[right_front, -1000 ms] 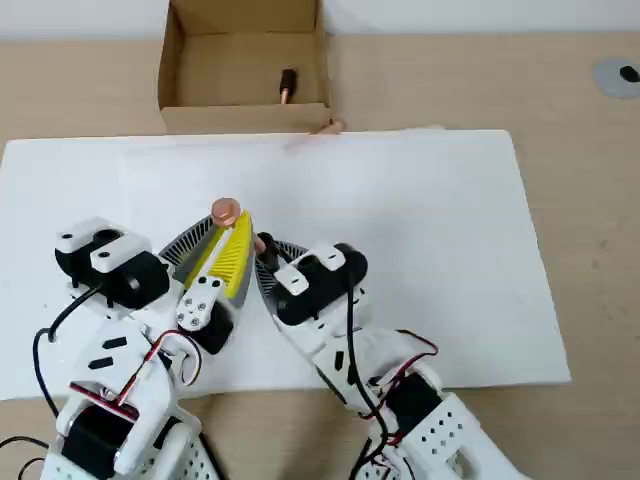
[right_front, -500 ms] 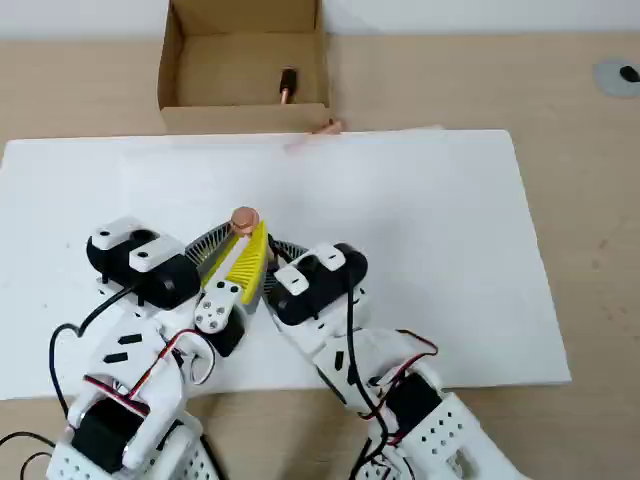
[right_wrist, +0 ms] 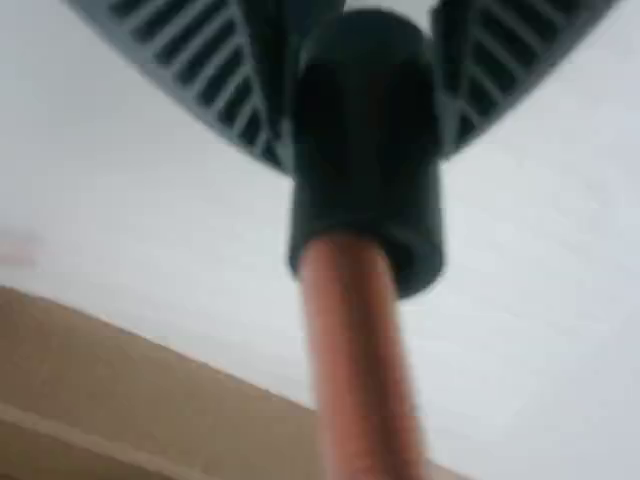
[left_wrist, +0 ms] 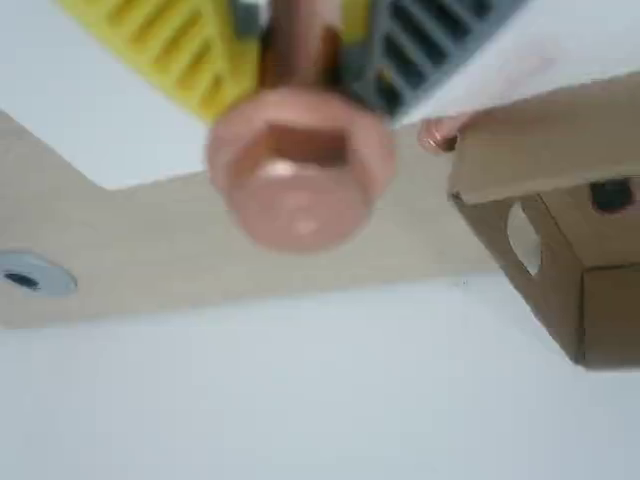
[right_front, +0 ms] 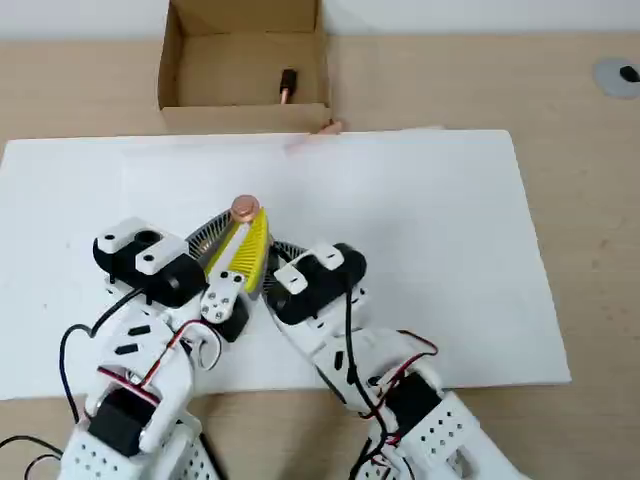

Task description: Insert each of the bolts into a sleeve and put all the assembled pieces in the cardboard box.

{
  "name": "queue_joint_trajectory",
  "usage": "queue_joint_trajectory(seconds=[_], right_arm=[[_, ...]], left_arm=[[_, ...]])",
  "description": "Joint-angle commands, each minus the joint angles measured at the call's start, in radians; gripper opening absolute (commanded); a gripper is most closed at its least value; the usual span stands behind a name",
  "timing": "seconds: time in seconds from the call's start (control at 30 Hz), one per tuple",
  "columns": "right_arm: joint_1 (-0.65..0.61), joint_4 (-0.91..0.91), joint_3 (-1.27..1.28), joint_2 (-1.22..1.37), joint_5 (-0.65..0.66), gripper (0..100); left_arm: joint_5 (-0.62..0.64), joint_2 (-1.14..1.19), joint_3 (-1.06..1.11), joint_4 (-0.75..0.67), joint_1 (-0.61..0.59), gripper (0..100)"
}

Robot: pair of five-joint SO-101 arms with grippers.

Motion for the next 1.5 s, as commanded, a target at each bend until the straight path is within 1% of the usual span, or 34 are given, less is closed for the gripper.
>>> queue_joint_trajectory(seconds=[0.0,0.77,0.83,0.9,1.0,1.07,1.3,1.4,1.47], right_arm=[[0.018,-0.028,-0.002,-0.03,-0.008,0.9],[0.018,-0.028,-0.002,-0.03,-0.008,0.9],[0.018,-0.028,-0.002,-0.03,-0.008,0.9],[0.018,-0.028,-0.002,-0.03,-0.008,0.9],[0.018,-0.028,-0.002,-0.03,-0.008,0.9],[0.018,-0.028,-0.002,-0.03,-0.008,0.9],[0.018,-0.026,-0.002,-0.03,-0.008,0.9],[0.019,-0.026,-0.002,-0.03,-0.008,0.9],[0.019,-0.026,-0.002,-0.03,-0.008,0.9]], left_arm=[[-0.006,-0.007,0.002,-0.052,-0.028,1],[-0.005,-0.007,0.058,-0.046,-0.028,1],[-0.005,-0.007,0.051,-0.008,-0.023,1],[-0.005,-0.007,0.038,0.063,-0.011,2],[-0.005,-0.007,0.005,0.227,0.015,9],[-0.005,-0.007,-0.009,0.292,0.015,10],[-0.005,-0.007,0.003,0.313,-0.023,11],[-0.014,-0.007,-0.011,0.373,-0.023,11],[-0.057,-0.007,-0.023,0.417,-0.023,12]])
